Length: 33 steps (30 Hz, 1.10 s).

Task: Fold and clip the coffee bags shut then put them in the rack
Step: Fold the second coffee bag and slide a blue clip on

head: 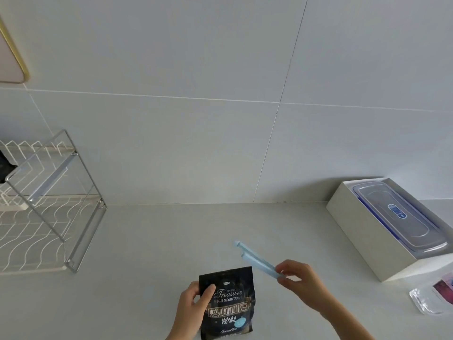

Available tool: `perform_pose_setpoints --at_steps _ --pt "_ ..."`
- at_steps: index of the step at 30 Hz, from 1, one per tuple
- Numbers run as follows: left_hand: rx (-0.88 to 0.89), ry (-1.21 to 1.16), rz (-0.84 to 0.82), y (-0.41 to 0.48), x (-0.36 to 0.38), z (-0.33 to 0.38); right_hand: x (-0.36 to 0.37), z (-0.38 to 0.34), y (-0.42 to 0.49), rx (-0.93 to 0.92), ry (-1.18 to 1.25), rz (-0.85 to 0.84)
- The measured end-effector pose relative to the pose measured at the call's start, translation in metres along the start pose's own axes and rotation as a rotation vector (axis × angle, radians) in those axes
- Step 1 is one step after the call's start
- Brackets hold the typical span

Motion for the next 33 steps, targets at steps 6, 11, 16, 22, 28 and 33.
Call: perform_pose_setpoints --at_steps 6,11,16,22,28,33 --pt "0.025 -0.023 0.000 0.001 0.001 0.002 0.011 -0.051 -0.005 -0.168 -0.222 -0.093" --pt "0.050 -0.044 -0.010 -0.003 0.001 0.003 0.028 -0.074 -0.004 -0.256 -0.286 -0.146" --pt "0.067 -0.078 0.011 -0.005 -0.002 0.004 0.039 -0.086 -0.004 -0.248 -0.167 -0.147" --pt "0.057 -0.080 -0.020 -0.005 0.003 0.000 0.053 -0.088 -0.006 -0.238 -0.205 -0.227" --pt "0.122 -0.008 0.037 -0.002 -0.001 0.003 0.064 -0.099 -0.007 -0.303 -0.424 -0.218" --pt "0.164 0.012 0.079 -0.007 -0.005 0.009 0.095 -0.123 -0.012 -0.422 -0.609 -0.274"
Point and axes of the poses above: each hand's wrist, its own y-axis towards the middle knuckle, its own x-axis out of the palm, z = x × y, the point moved 9 cm from there along y, towards the middle knuckle, and after that the axes turned 9 degrees about z, right-handed, at the moved point
